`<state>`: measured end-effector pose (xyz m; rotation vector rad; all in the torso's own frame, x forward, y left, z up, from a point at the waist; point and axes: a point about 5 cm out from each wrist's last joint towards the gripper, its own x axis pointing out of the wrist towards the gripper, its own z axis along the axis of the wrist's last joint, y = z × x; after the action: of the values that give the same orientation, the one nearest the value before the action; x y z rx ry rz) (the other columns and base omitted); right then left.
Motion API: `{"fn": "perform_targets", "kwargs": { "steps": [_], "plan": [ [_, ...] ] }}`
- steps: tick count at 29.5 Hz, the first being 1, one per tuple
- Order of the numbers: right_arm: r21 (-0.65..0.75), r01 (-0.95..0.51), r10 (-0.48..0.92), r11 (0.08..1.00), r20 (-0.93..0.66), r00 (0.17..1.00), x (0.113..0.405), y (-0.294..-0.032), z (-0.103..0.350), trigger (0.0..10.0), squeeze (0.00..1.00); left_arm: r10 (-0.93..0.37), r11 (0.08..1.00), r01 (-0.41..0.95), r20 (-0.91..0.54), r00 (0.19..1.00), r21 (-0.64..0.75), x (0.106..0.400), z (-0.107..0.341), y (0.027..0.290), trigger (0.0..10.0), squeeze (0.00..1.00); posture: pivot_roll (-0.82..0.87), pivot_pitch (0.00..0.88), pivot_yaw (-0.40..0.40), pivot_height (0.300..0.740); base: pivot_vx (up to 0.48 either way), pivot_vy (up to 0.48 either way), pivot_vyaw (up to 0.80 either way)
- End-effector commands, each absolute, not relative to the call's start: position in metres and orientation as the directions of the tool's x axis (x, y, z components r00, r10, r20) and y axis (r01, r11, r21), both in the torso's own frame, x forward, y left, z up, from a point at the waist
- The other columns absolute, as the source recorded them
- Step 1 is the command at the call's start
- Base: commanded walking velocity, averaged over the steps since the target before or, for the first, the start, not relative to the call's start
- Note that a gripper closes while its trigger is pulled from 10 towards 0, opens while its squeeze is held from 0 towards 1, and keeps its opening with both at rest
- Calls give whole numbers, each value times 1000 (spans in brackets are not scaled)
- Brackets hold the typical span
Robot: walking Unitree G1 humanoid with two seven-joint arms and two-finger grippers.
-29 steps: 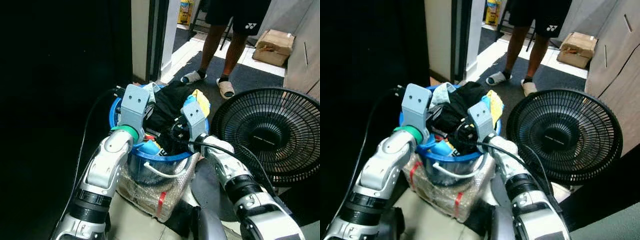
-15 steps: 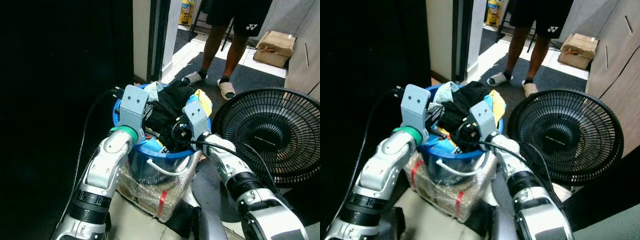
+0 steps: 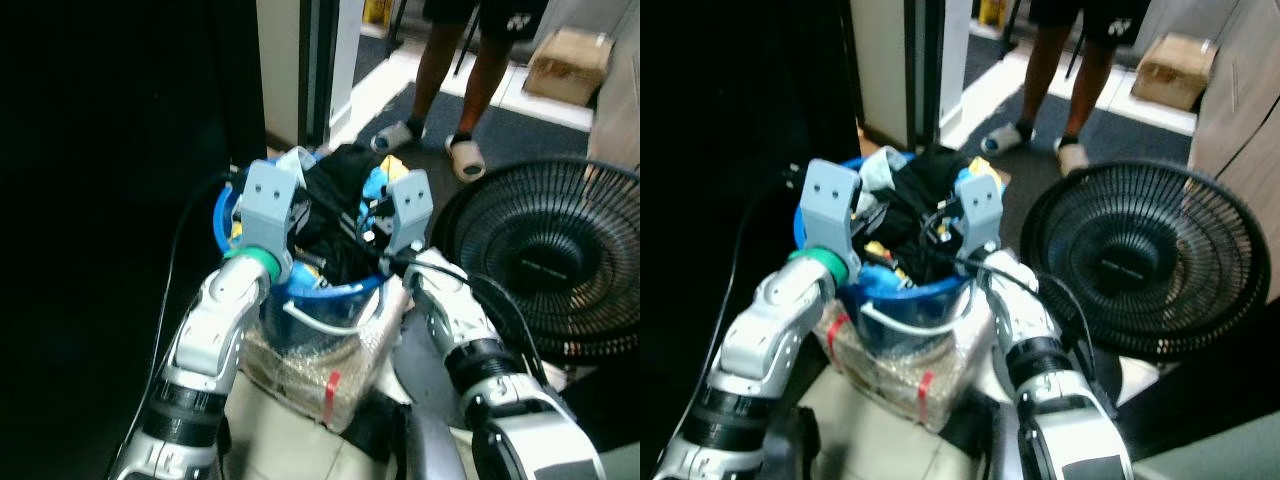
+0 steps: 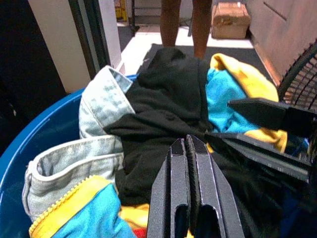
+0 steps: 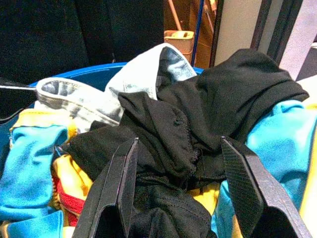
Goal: Clothes washing
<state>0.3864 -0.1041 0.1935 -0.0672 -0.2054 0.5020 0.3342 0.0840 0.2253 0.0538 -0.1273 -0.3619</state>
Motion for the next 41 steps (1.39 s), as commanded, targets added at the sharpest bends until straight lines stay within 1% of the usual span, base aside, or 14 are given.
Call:
{"fn": "perform_targets", "kwargs": {
  "steps": [1,4,10,14,18,20,21,22,28,30,32,35,38,41],
  "plan": [
    [-111,-461,474,881,199,858,388,-105,199,10000,0,-369,929,364,92,925,71,331,222,84,10000,0,183,192,57,480,0,0,0],
    [-131,-454,472,881,172,865,393,-108,203,10000,0,-376,926,371,95,922,68,330,228,86,10000,0,184,203,69,480,0,0,0],
    [-144,-451,468,881,125,875,401,-103,208,10000,0,-382,924,376,94,920,71,330,230,87,10000,0,190,212,77,480,0,0,0],
    [-69,-403,409,912,160,898,412,-105,233,10000,0,-375,926,369,84,923,78,329,230,89,10000,0,212,211,65,480,0,0,0],
    [-69,-393,399,917,148,905,414,-103,237,10000,0,-368,929,362,80,926,81,328,230,91,10000,0,220,212,57,480,0,0,0],
    [-93,-459,466,883,64,883,412,-88,227,10000,0,-352,935,346,70,933,83,325,228,96,10000,0,235,223,43,480,0,0,0],
    [-93,-459,466,883,64,883,412,-88,227,10000,0,-352,935,346,70,933,83,325,228,96,10000,0,235,223,43,480,0,0,0],
    [-91,-490,495,867,33,868,411,-80,223,10000,0,-344,937,338,66,937,84,323,227,97,10000,0,243,230,34,480,0,0,0],
    [-71,-534,535,842,-10,845,410,-63,219,10000,0,-323,944,318,58,945,83,321,226,101,10000,0,256,241,18,480,0,0,0],
    [-79,-554,549,829,-76,832,408,-53,214,10000,0,-300,952,295,52,953,82,318,224,106,10000,0,266,251,2,480,0,0,0],
    [-79,-554,549,829,-76,832,408,-53,214,10000,0,-300,952,295,52,953,82,318,224,106,10000,0,266,251,2,480,0,0,0],
    [-113,-571,558,813,-127,820,406,-49,207,10000,0,-273,960,269,46,961,78,314,222,111,10000,0,282,271,-21,480,0,0,0],
    [-142,-624,591,768,-215,777,402,-47,191,10000,0,-230,971,227,28,973,70,307,217,119,10000,0,281,286,-37,480,0,0,0],
    [-147,-628,588,764,-243,772,400,-49,185,10000,0,-226,972,224,24,974,67,306,216,119,10000,0,278,289,-43,480,0,0,0]
  ]
}}
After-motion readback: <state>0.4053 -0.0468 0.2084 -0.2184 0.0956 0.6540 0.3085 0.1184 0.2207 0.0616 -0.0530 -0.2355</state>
